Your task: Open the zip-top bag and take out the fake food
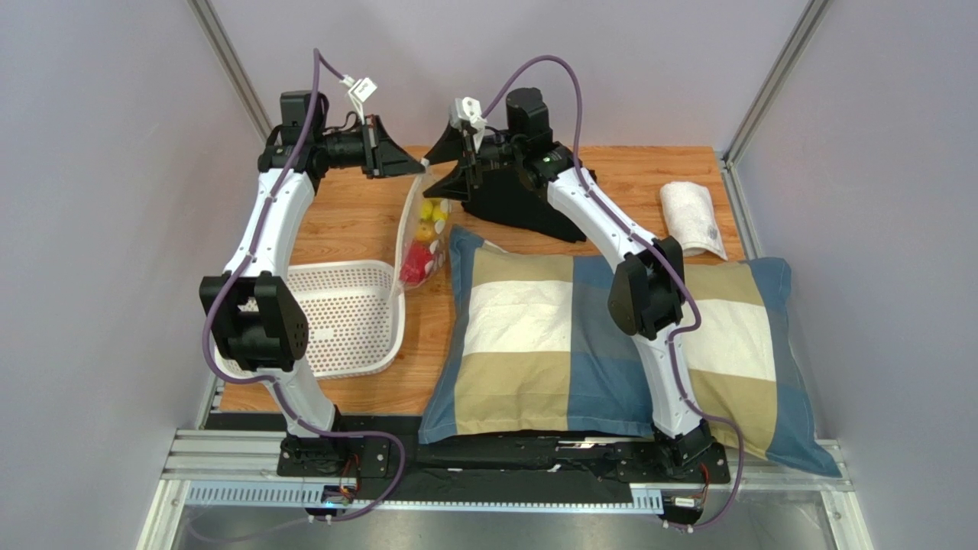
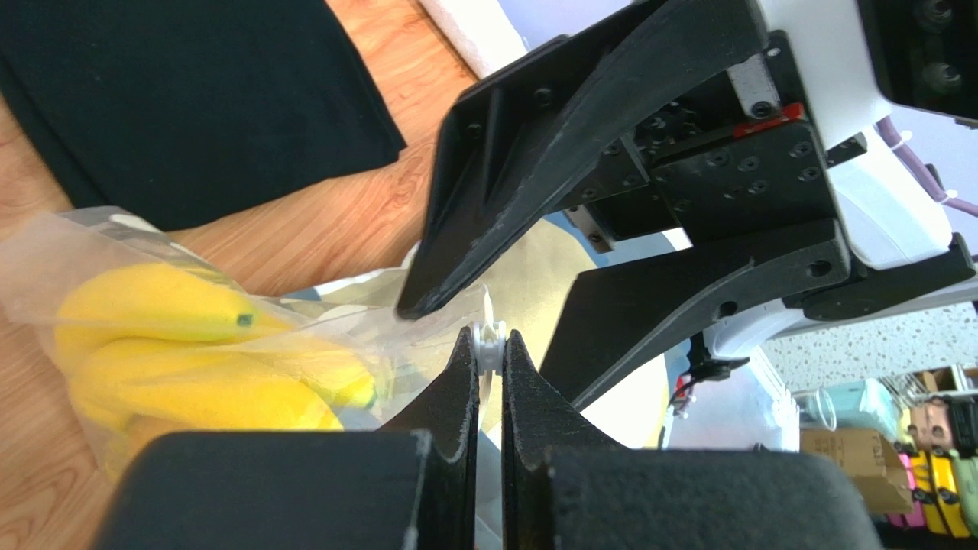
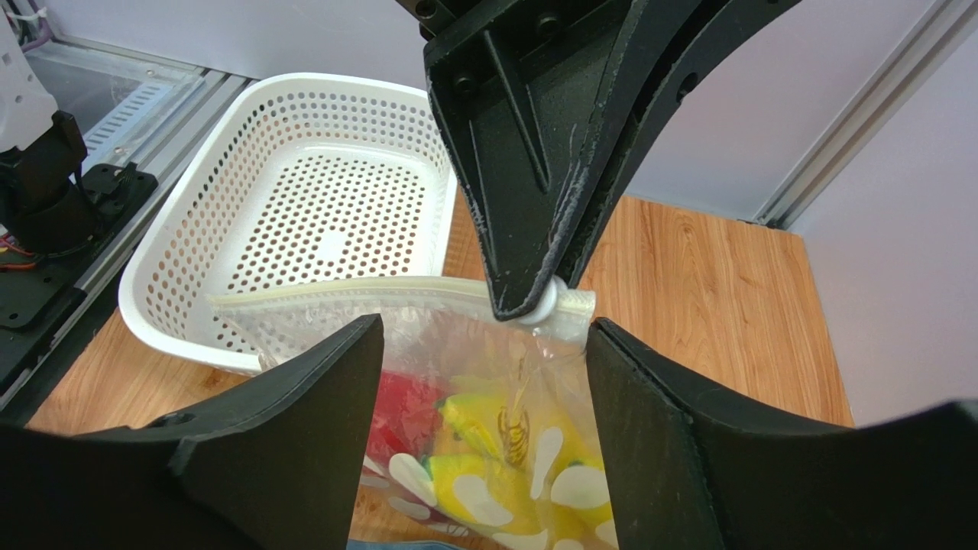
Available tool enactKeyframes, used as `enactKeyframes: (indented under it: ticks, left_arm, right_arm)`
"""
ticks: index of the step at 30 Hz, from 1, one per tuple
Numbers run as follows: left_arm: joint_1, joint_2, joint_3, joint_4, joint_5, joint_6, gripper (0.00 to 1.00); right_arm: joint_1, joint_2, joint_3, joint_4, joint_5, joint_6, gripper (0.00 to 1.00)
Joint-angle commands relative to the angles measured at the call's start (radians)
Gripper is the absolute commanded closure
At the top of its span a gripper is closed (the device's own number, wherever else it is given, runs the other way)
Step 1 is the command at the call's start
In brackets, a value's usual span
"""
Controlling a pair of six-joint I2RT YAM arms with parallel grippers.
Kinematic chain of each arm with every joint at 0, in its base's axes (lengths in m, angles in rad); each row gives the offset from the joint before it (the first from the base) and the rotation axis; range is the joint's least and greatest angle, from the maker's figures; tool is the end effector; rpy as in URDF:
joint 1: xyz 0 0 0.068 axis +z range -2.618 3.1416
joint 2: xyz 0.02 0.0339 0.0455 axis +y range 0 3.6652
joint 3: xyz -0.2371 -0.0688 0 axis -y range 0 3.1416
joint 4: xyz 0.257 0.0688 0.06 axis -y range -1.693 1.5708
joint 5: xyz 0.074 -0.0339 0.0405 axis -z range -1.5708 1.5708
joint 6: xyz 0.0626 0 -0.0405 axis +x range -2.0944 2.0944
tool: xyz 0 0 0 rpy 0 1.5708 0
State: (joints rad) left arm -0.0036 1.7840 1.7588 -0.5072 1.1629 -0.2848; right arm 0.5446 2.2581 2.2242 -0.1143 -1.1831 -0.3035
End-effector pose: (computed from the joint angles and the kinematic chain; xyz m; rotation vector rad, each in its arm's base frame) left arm 0.4135 -0.0590 0.3486 0.4373 1.9675 -1.3822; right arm 0.4198 0.3220 0.3336 -1.4362 1.0295 1.1784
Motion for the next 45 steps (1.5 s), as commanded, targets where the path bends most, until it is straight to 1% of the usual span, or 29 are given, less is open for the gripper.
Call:
enactKeyframes:
  ticks: [1,2,4,5,6,7,11,12,14,15,17,18,19,20,21,22,25,26,28,30,32,33,35,36,41,43,44,45]
  left_arm:
    - [-0.027,-0.069,-0.009,0.015,0.047,0.024,1.00]
    - [-0.027,-0.069,-0.007,0.015,0.047,0.024,1.00]
    - [-0.029,-0.072,-0.007,0.013,0.046,0.027,1.00]
    - [-0.029,-0.075,-0.005,0.010,0.043,0.029,1.00]
    - [-0.029,-0.075,-0.004,0.007,0.041,0.029,1.00]
    - [-0.029,-0.074,-0.001,0.003,0.041,0.033,1.00]
    - [-0.029,-0.067,0.014,-0.022,0.035,0.049,1.00]
    - [-0.029,-0.061,0.016,-0.025,0.034,0.050,1.00]
    - [-0.029,-0.058,0.021,-0.037,0.034,0.058,1.00]
    - [-0.029,-0.057,0.021,-0.042,0.035,0.059,1.00]
    - [-0.029,-0.055,0.024,-0.047,0.032,0.064,1.00]
    - [-0.029,-0.054,0.025,-0.050,0.031,0.068,1.00]
    - [-0.029,-0.052,0.025,-0.059,0.027,0.073,1.00]
    - [-0.029,-0.054,0.028,-0.066,0.021,0.078,1.00]
    - [-0.029,-0.052,0.033,-0.079,0.012,0.102,1.00]
    - [-0.029,-0.051,0.037,-0.117,-0.008,0.116,1.00]
    - [-0.029,-0.061,0.042,-0.178,-0.075,0.186,1.00]
    - [-0.029,-0.072,0.019,-0.180,-0.094,0.200,1.00]
    - [-0.029,-0.116,-0.016,-0.162,-0.152,0.229,1.00]
    - [-0.029,-0.158,-0.070,-0.133,-0.199,0.242,1.00]
    - [-0.029,-0.196,-0.117,-0.120,-0.232,0.256,1.00]
    - [-0.029,-0.211,-0.140,-0.099,-0.276,0.256,1.00]
    - [-0.029,-0.251,-0.200,-0.090,-0.330,0.257,1.00]
    - [-0.029,-0.262,-0.218,-0.090,-0.365,0.260,1.00]
    - [-0.027,-0.331,-0.321,-0.143,-0.400,0.246,1.00]
    - [-0.027,-0.360,-0.379,-0.128,-0.433,0.217,1.00]
    - [-0.027,-0.388,-0.395,-0.108,-0.430,0.211,1.00]
    - [-0.027,-0.397,-0.410,-0.053,-0.421,0.187,1.00]
  right_arm:
    - [0.008,0.043,0.028,0.096,-0.049,0.035,0.34]
    - [0.009,0.047,0.031,0.105,-0.047,0.044,0.35]
    - [0.009,0.057,0.035,0.134,-0.062,0.064,0.43]
    - [0.009,0.060,0.035,0.140,-0.065,0.069,0.50]
    - [0.009,0.060,0.028,0.136,-0.070,0.069,0.61]
    - [0.008,0.058,0.023,0.128,-0.070,0.063,0.64]
    - [0.002,0.044,0.005,0.119,-0.065,0.038,0.62]
    - [0.000,0.043,0.006,0.084,-0.066,0.035,0.60]
    - [-0.005,0.038,0.006,0.082,-0.061,0.026,0.59]
    - [-0.008,0.034,0.006,0.076,-0.062,0.024,0.59]
    - [-0.012,0.034,0.006,0.076,-0.062,0.026,0.63]
    - [-0.011,0.034,0.005,0.080,-0.064,0.027,0.70]
    - [-0.014,0.034,0.003,0.081,-0.065,0.027,0.73]
    - [-0.014,0.032,0.002,0.081,-0.062,0.027,0.79]
    - [-0.017,0.034,0.002,0.082,-0.065,0.027,0.94]
    - [-0.017,0.034,0.002,0.085,-0.069,0.027,1.00]
    - [-0.023,0.037,0.000,0.103,-0.069,0.050,1.00]
    - [-0.026,0.038,0.002,0.105,-0.075,0.055,1.00]
    - [-0.032,0.038,-0.003,0.166,-0.096,0.104,1.00]
    - [-0.035,0.044,-0.006,0.252,-0.110,0.199,1.00]
    - [-0.040,0.066,0.015,0.290,-0.130,0.262,1.00]
    - [-0.041,0.072,0.026,0.342,-0.127,0.332,1.00]
    - [-0.052,0.080,0.017,0.439,-0.106,0.391,1.00]
    - [-0.054,0.084,0.026,0.452,-0.101,0.415,1.00]
    - [-0.077,0.116,0.072,0.433,-0.015,0.448,1.00]
    - [-0.080,0.139,0.094,0.450,-0.015,0.475,1.00]
    - [-0.080,0.143,0.089,0.468,-0.027,0.513,1.00]
    - [-0.078,0.143,0.075,0.552,-0.027,0.553,1.00]
